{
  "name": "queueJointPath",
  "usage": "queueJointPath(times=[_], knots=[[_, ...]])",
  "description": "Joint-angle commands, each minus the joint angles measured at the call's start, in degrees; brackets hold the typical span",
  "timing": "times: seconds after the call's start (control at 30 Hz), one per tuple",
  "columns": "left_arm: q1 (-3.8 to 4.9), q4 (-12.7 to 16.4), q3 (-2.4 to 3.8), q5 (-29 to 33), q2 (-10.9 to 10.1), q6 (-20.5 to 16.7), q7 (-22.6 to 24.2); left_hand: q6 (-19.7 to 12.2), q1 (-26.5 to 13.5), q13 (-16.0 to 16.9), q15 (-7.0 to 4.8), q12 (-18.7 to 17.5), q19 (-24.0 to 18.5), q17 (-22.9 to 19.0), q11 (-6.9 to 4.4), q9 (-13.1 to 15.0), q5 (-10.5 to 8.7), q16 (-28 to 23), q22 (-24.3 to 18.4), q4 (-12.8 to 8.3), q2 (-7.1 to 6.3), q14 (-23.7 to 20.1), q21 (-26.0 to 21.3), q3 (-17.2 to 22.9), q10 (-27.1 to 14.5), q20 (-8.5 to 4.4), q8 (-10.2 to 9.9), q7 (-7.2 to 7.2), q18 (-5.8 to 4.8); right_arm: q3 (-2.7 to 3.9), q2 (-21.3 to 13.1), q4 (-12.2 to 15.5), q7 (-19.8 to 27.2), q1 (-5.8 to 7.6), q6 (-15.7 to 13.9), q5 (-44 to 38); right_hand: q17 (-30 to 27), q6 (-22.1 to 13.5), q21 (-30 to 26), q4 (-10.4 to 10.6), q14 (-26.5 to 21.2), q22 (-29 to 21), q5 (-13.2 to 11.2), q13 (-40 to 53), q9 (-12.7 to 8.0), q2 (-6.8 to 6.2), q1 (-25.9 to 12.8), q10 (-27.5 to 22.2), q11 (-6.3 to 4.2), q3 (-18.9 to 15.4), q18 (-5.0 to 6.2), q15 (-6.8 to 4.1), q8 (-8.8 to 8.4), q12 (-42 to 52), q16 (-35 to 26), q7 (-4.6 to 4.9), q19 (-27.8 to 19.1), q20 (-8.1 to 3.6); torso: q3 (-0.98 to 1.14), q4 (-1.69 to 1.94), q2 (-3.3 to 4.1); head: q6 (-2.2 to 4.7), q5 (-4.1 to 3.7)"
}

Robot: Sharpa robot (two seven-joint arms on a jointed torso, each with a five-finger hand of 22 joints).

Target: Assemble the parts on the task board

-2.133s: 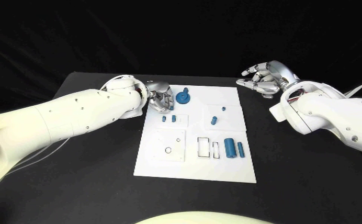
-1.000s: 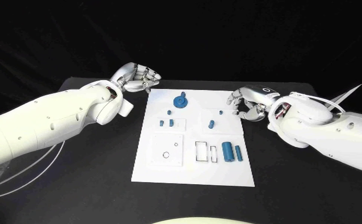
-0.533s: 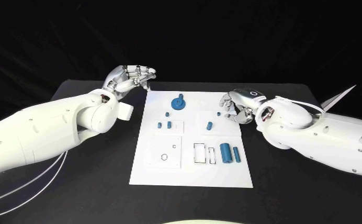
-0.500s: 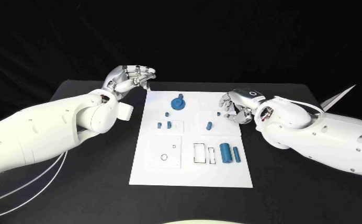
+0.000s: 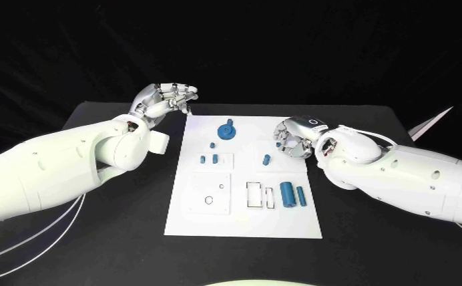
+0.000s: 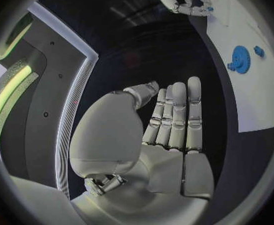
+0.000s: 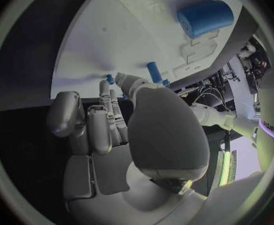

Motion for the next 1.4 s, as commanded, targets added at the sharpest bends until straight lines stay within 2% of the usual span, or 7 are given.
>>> queueJointPath(times=[0.03,0.37,0.6,0.77,1.0,1.27,1.4], knots=[[-0.02,0.24,0.05,0.24,-0.02,0.21,0.04,-1.18,-0.08,-0.74,0.00,-0.13,-0.35,-0.51,0.07,0.13,-0.23,-0.81,-0.63,0.40,-0.06,-0.79,-0.72,-0.66,-0.94,-0.21,0.89,0.18,0.31,-0.02,0.74,-0.83,0.25,-0.26,-0.04,-0.01,1.45,2.47,1.28,-0.27,2.94,1.37,0.01,-0.92,0.55,0.28,-0.80,0.03,-0.52,2.97,-0.23,-0.72,0.54,-1.05,0.92,0.02,1.32,-0.19,0.03,-0.04,0.00,-0.09,0.06],[-0.02,0.22,0.05,0.40,-0.08,0.31,-0.18,-1.31,-0.11,-0.76,0.04,-0.11,-0.31,-0.54,0.11,0.13,-0.23,-0.83,-0.72,0.46,-0.10,-0.85,-0.85,-0.79,-1.06,-0.19,0.91,0.22,0.30,-0.02,2.01,-2.51,0.20,-0.48,0.46,-0.02,1.65,3.57,2.07,-1.56,3.03,1.96,0.01,-1.58,1.03,1.53,-0.97,1.55,-0.85,4.12,-0.36,-1.01,0.85,-1.69,1.12,-0.27,1.56,-0.46,-0.01,-0.01,-0.05,-0.26,0.07],[-0.02,0.24,0.05,0.42,-0.19,0.41,-0.45,-1.40,-0.12,-0.78,0.06,-0.11,-0.29,-0.55,0.14,0.13,-0.23,-0.84,-0.78,0.49,-0.11,-0.88,-0.92,-0.84,-1.12,-0.17,0.92,0.25,0.30,-0.06,2.52,-3.11,-0.38,-0.78,1.64,-0.72,1.81,4.47,2.38,-2.84,3.08,2.28,-0.01,-1.96,1.50,2.45,-1.08,2.77,-1.10,4.96,-0.41,-1.21,1.20,-2.12,1.26,-0.42,1.60,-0.65,0.05,-0.08,0.00,-0.45,0.04],[-0.01,0.31,0.05,0.43,-0.27,0.45,-0.71,-1.56,-0.09,-0.80,0.09,-0.10,-0.25,-0.57,0.17,0.12,-0.23,-0.86,-0.86,0.50,-0.13,-0.93,-1.03,-0.91,-1.24,-0.16,0.91,0.31,0.30,-0.08,2.73,-3.11,-1.40,-0.96,2.98,-2.04,0.82,5.97,3.11,-4.36,2.81,2.82,-0.04,-2.34,2.28,3.15,-1.45,2.99,-1.02,5.42,-0.55,-1.20,2.08,-3.33,0.48,-0.38,1.77,-0.74,0.04,-0.04,-0.02,-0.62,-0.08],[0.00,0.62,0.05,0.41,-0.68,0.28,-1.13,-1.89,-0.08,-0.84,0.15,-0.09,-0.15,-0.60,0.26,0.09,-0.24,-0.85,-0.99,0.55,-0.17,-0.97,-1.22,-1.06,-1.46,-0.12,0.87,0.42,0.29,-0.10,2.76,-2.82,-2.76,-1.14,4.29,-3.93,1.16,6.38,3.39,-6.30,2.90,3.16,0.05,-2.56,2.80,3.82,-1.18,3.77,-1.09,6.53,-0.59,-1.27,2.38,-4.29,0.72,-0.40,1.77,-0.80,0.03,-0.03,0.07,-0.69,-0.29],[0.00,0.92,0.05,0.31,-1.10,0.10,-1.46,-2.13,-0.03,-0.87,0.20,-0.07,-0.07,-0.62,0.33,0.07,-0.24,-0.84,-1.10,0.55,-0.24,-0.99,-1.36,-1.17,-1.65,-0.09,0.84,0.49,0.29,-0.15,2.68,-2.42,-4.01,-1.19,5.58,-5.71,1.64,6.69,4.24,-7.43,3.07,3.71,0.06,-2.57,3.07,4.04,-1.21,4.57,-1.22,7.27,-0.72,-1.41,2.52,-4.62,1.13,-0.53,1.95,-0.91,0.04,-0.04,0.11,-0.92,-0.35],[0.00,0.99,0.05,0.25,-1.22,0.06,-1.64,-2.26,-0.01,-0.89,0.23,-0.07,-0.04,-0.63,0.37,0.06,-0.24,-0.85,-1.16,0.56,-0.27,-1.02,-1.43,-1.23,-1.76,-0.07,0.84,0.53,0.29,-0.17,2.58,-2.15,-4.55,-1.20,5.28,-6.68,1.76,6.96,4.68,-8.03,3.12,4.00,0.05,-2.56,3.24,4.16,-1.36,5.13,-1.34,7.69,-0.78,-1.49,2.61,-4.77,1.24,-0.64,2.04,-0.99,0.04,-0.09,0.07,-1.04,-0.41]])
